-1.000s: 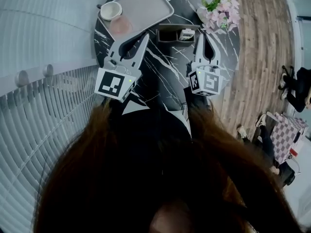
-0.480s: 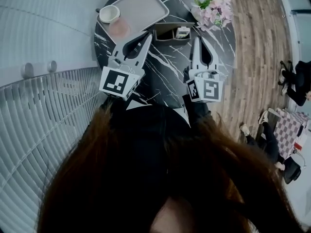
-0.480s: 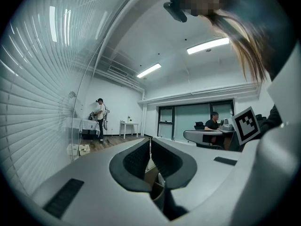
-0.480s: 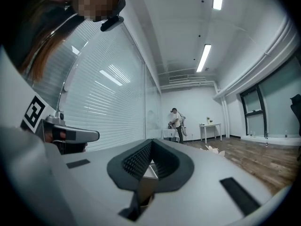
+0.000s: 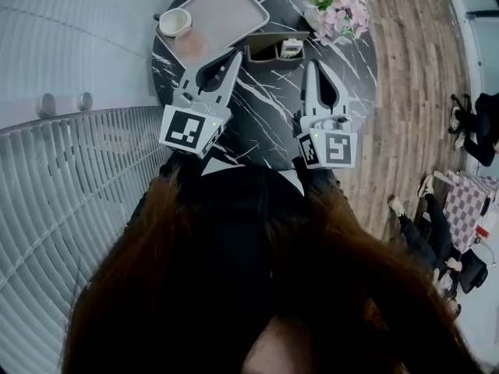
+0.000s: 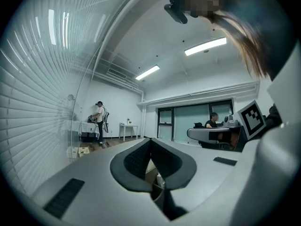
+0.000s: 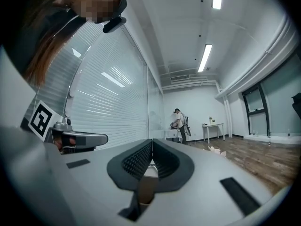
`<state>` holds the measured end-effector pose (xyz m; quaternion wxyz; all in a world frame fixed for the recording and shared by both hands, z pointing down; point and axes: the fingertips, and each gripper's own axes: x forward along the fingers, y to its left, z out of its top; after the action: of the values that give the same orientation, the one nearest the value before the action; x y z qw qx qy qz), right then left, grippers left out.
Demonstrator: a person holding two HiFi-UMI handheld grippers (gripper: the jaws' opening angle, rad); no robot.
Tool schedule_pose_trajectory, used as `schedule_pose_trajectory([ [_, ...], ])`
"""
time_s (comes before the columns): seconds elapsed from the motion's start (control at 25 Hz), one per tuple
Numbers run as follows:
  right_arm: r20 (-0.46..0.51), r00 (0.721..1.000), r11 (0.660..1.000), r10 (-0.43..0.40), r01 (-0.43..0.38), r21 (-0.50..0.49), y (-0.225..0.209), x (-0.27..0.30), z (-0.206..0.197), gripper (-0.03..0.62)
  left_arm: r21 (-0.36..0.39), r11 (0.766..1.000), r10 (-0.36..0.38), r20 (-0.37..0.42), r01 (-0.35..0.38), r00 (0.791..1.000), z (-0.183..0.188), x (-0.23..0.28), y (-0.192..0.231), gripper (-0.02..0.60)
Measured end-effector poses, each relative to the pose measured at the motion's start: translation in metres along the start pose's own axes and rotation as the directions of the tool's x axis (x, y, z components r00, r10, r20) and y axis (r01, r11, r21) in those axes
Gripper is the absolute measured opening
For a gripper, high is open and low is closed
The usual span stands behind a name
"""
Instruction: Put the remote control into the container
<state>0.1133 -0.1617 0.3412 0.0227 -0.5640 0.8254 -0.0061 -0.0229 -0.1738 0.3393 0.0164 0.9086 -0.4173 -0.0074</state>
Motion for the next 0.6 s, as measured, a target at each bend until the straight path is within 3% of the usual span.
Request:
schedule_pose_trajectory([
  [0.6,-0.008,0.999,0.999,-0.053,0.053,0.003,-0.016,-0.017,-0.002,0.018,-0.01,1.0,-0.03,-0.011,0.03,1.0,-0.007,0.007,-0.01,0.009],
])
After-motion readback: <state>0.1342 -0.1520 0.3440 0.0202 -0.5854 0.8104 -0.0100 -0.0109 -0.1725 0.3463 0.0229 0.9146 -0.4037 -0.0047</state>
